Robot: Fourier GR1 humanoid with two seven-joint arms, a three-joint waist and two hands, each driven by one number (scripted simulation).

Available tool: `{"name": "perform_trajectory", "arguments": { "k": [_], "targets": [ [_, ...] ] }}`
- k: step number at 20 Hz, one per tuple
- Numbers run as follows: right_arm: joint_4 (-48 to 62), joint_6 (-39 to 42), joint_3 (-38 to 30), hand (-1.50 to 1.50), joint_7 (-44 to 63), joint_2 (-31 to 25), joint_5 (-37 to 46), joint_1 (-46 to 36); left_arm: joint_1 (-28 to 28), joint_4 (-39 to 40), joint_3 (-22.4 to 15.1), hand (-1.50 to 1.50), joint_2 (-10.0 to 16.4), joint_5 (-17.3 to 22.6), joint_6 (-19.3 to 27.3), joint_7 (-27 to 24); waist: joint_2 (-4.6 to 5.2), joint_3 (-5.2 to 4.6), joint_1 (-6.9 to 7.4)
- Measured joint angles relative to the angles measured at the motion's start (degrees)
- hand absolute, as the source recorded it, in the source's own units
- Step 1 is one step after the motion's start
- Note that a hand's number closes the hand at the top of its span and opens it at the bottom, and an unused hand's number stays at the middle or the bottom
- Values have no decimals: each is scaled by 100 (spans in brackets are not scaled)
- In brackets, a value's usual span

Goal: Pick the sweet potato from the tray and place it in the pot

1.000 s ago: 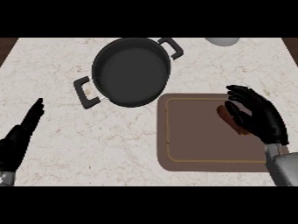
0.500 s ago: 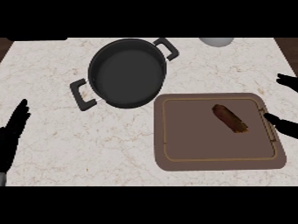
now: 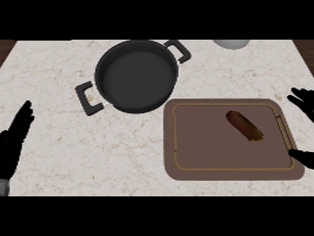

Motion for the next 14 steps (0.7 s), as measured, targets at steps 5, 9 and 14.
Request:
{"name": "perform_trajectory", "arguments": {
  "k": [5,9,14],
  "targets": [
    [-624,1109,531,-150,1591,-119,733,-476,-92,-12,-14,0,-40,-68,-22,63,13,-8,73],
    [-766,2165,1071,-150,2793,-71,1272,-859,-168,-7,7,0,-32,-41,-99,103,27,-15,154],
    [-544,3563,1596,-150,3911,371,1494,-1467,-104,-194,-36,0,-94,-99,-68,209,34,-7,207]
  ]
}}
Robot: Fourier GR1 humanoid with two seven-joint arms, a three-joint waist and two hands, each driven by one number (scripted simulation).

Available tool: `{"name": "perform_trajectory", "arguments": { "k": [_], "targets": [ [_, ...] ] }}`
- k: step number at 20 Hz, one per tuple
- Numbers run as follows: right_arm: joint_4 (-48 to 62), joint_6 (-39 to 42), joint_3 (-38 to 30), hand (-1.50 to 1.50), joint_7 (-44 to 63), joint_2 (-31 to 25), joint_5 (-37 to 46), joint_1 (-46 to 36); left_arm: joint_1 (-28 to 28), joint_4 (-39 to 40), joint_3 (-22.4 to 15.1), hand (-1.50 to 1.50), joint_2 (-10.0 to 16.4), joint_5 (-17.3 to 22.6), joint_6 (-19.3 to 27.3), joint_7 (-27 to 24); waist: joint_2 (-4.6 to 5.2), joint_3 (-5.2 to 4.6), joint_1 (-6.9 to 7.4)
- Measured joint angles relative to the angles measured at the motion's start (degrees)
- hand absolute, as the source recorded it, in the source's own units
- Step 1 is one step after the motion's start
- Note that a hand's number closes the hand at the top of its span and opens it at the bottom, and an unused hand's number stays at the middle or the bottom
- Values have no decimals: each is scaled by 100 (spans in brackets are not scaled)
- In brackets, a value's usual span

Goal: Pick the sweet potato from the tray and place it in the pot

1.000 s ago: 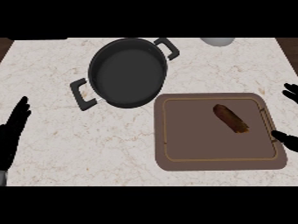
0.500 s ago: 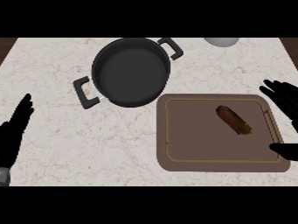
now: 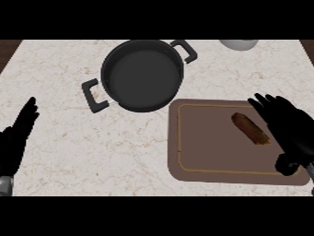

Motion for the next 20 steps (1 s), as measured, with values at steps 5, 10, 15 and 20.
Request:
{"name": "perform_trajectory", "arguments": {
  "k": [5,10,15,20],
  "targets": [
    [262,1103,203,-150,792,769,35,-574,98,83,57,0,-107,-90,-20,-142,-4,7,-64],
    [783,1608,245,-150,975,1380,364,-870,78,54,204,0,-150,-145,-136,-37,-7,13,-109],
    [1164,1739,301,-150,1104,1827,924,-922,135,47,360,0,-206,-225,-267,-42,-10,14,-129],
    [1819,1682,195,-150,849,2142,1408,-1021,209,-6,502,0,-296,-304,-410,-79,-9,15,-132]
  ]
}}
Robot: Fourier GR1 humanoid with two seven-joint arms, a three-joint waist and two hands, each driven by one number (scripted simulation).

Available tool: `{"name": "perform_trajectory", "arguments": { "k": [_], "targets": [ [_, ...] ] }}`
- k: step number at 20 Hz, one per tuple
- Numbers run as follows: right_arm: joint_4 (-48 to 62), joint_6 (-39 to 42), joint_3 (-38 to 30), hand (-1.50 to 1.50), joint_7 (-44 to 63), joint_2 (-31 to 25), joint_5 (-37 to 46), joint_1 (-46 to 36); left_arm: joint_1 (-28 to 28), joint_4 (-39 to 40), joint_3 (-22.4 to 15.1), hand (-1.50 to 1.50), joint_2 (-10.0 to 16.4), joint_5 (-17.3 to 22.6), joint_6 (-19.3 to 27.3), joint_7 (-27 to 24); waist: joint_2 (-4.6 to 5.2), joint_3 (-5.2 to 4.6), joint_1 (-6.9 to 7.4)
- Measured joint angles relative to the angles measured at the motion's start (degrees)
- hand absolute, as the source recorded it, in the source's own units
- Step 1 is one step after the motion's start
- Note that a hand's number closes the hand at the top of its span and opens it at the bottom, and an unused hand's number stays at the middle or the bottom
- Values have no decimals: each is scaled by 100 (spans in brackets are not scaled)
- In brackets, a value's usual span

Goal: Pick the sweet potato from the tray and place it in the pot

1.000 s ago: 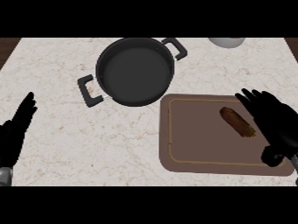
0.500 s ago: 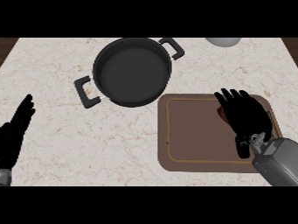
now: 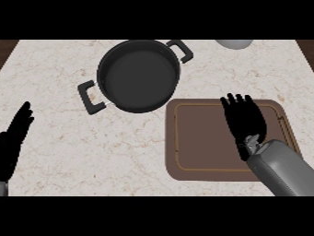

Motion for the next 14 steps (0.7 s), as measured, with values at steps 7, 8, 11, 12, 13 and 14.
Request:
{"name": "perform_trajectory", "arguments": {
  "k": [7,8,11,12,13,14],
  "targets": [
    [246,68,-353,-150,-268,223,497,159,-94,-51,128,0,-207,-227,-119,161,-2,0,-21],
    [318,31,-368,-150,-296,265,589,180,-53,-174,129,0,-244,-277,-94,225,-3,0,-18],
    [767,-199,-452,-150,-468,397,860,97,-131,40,224,0,-313,-314,-179,91,2,1,-14],
    [837,-215,-506,-150,-518,421,936,90,-135,11,260,0,-325,-351,-182,109,1,1,-14],
    [1002,-305,-558,-150,-583,467,1014,56,-114,-9,297,0,-326,-377,-200,113,1,1,-12],
    [1135,-358,-619,-150,-642,518,1088,21,-108,-42,335,0,-330,-391,-234,130,1,1,-11]
  ]
}}
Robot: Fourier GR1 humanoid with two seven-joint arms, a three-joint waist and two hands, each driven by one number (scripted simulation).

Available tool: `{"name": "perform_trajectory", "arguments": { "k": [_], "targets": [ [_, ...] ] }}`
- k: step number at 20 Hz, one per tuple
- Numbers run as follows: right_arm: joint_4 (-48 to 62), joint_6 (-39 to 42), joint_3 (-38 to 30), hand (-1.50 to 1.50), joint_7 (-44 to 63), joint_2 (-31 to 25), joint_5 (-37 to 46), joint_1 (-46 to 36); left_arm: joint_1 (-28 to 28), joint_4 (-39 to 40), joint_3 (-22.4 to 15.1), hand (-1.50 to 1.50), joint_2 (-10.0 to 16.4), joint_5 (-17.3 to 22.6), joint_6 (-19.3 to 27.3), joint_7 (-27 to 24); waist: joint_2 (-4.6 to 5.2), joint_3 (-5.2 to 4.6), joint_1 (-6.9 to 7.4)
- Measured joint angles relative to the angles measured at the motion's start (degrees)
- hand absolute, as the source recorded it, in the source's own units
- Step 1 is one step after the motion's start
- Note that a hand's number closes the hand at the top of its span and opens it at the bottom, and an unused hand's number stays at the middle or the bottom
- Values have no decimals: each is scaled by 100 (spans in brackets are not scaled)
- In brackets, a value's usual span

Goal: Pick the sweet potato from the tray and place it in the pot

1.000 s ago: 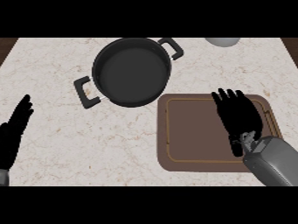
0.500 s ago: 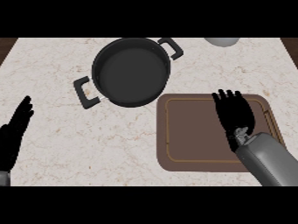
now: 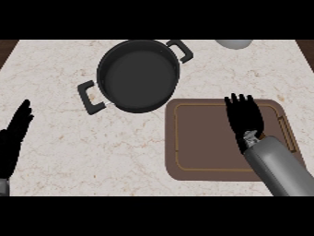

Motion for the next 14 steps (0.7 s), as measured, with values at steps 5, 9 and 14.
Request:
{"name": "perform_trajectory", "arguments": {
  "k": [5,9,14],
  "targets": [
    [167,-141,-196,-150,-187,160,336,101,80,-64,63,0,-172,-139,-95,-25,-10,-6,-5],
    [391,-92,-325,150,-536,128,452,10,55,13,192,0,-178,-130,-235,-74,-21,-17,2],
    [469,-123,-340,150,-996,80,655,-56,-111,126,179,0,-312,-299,-206,-48,-30,-26,-7]
  ]
}}
